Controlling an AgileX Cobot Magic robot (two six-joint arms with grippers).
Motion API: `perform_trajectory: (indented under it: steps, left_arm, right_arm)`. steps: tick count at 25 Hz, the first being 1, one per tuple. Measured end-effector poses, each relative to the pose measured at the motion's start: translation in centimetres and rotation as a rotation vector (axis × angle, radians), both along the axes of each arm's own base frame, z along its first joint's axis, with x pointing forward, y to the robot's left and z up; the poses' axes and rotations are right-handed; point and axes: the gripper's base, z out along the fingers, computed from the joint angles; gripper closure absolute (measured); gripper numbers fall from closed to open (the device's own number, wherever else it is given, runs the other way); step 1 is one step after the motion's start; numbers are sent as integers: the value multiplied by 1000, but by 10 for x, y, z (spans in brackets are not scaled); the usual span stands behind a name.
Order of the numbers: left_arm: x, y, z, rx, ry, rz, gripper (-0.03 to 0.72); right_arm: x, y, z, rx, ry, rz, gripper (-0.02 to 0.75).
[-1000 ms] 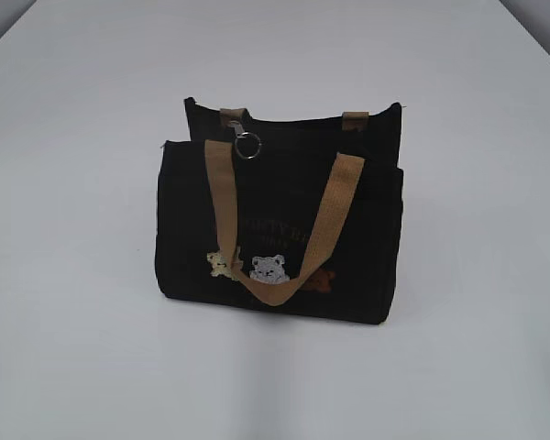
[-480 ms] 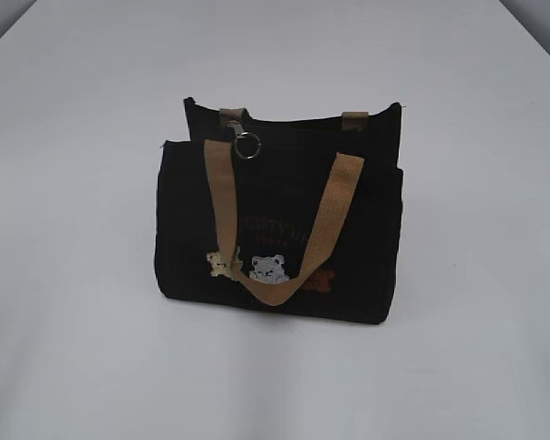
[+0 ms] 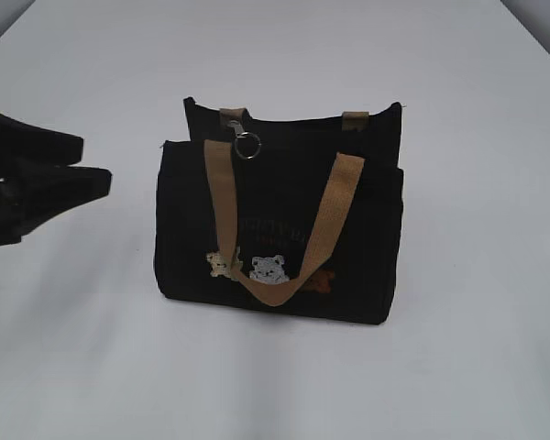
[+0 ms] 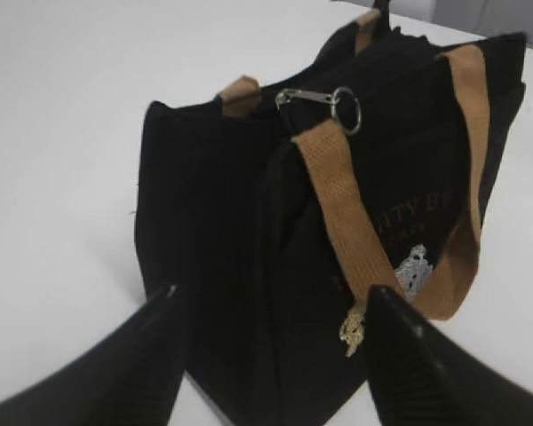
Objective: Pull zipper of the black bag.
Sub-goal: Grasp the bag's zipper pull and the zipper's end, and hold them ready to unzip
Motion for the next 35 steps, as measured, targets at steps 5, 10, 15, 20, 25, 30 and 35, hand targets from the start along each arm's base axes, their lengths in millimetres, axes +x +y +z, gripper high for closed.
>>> perform_trajectory:
  steps: [5, 10, 15, 20, 25, 30, 35]
  left_arm:
    - [35, -20, -26, 14, 65, -77, 192]
    - [59, -44, -43, 45, 93, -145, 181]
    - [75, -70, -59, 69, 123, -194, 353]
    - [60, -93, -66, 75, 188, -263, 622]
    - [45, -115, -68, 94, 205, -320, 622]
    - [48, -113, -69, 119, 203, -268, 622]
    - [56, -101, -71, 151, 202, -195, 622]
  right_arm:
    - [0, 0, 0, 0, 0, 0, 392]
    - [0, 0, 0, 3, 0, 0, 392]
    - [3, 8, 2, 47, 14, 75, 392]
    - [36, 33, 25, 117, -6, 363, 392]
    - [104, 47, 31, 207, -21, 492, 392]
    - [187, 72, 23, 140, 1, 633, 392]
    - [250, 130, 19, -54, -34, 763, 392]
